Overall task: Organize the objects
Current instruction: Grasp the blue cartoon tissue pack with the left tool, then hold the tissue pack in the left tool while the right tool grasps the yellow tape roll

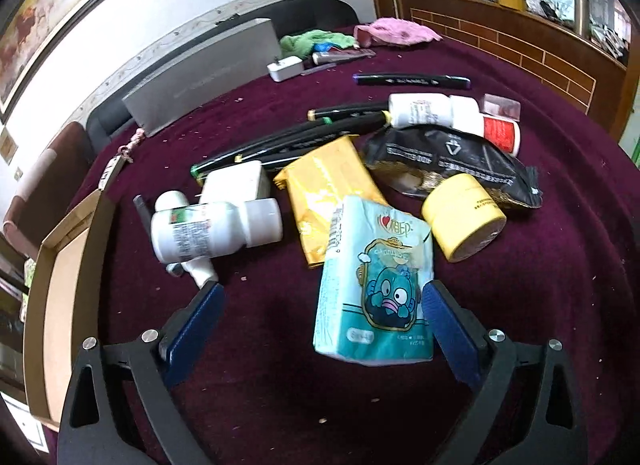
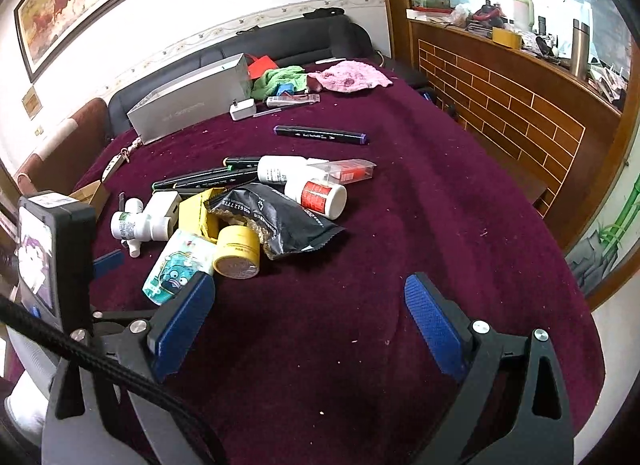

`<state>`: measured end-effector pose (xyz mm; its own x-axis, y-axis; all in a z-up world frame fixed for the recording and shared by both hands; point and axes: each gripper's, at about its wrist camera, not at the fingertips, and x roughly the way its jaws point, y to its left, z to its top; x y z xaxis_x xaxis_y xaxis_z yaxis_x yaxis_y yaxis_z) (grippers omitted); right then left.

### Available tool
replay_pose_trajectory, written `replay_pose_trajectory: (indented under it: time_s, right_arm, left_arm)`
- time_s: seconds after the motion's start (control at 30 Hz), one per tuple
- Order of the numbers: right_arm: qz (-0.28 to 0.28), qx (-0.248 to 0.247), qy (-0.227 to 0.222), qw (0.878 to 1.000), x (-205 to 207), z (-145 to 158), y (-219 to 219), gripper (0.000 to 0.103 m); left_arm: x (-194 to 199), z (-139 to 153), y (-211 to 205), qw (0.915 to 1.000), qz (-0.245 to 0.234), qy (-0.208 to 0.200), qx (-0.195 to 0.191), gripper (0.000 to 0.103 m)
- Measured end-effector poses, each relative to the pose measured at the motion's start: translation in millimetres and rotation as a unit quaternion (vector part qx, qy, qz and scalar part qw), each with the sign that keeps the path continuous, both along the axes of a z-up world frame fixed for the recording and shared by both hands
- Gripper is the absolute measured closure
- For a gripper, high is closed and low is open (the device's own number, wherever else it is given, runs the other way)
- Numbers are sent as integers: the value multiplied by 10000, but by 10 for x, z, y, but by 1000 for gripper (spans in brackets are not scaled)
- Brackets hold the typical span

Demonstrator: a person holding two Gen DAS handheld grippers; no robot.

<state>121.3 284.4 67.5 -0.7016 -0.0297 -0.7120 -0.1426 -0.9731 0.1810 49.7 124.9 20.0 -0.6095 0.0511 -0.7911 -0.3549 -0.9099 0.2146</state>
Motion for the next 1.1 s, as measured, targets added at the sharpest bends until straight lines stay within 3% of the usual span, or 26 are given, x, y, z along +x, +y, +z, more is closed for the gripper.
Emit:
replay_pose_trajectory:
  time_s: [0.13,0.23,0.27,0.3,0.33,0.5,0.7,0.8,0.93,1.1]
  right_arm:
    - [44,4,1,10000,-15,0,-21,6]
    - [19,24,-17,10000,-23,-10,-18,6]
    - [8,27,-28,10000,-27,-16,-14,6]
    - [-11,26,-40,10000,-27,-20,-14,6]
    - [-27,20,-52,10000,-27,-22,-8,6]
    - [-9,53,-98,9999,-36,-14,-27,6]
    - [387,-35,-227,9990,-199,-13,-232,13]
    - [615,-98,-467,9970,-412,-71,-415,29]
    - [595,224,-1022,9927,-747,-279,-662,51]
    - [472,586,-1441,9867,-970,-517,-828,63]
  left_arm:
    - [-62,-55,113,9998,-87,-185,-79,8]
    - [-34,-46,194,9996,-111,-92,-244,9]
    - [-37,-38,215,9995,-129,-79,-259,24]
    - [-37,-28,225,9996,-164,-93,-211,56]
    - [-46,-22,226,9996,-194,-158,-139,63]
    - [7,27,98,9996,-193,-179,126,66]
    - [209,317,-422,9968,21,-78,795,66]
    - [327,441,-646,9955,81,23,944,66]
    - [435,517,-933,9936,214,81,1105,66]
    - [461,552,-1153,9921,317,133,1210,65]
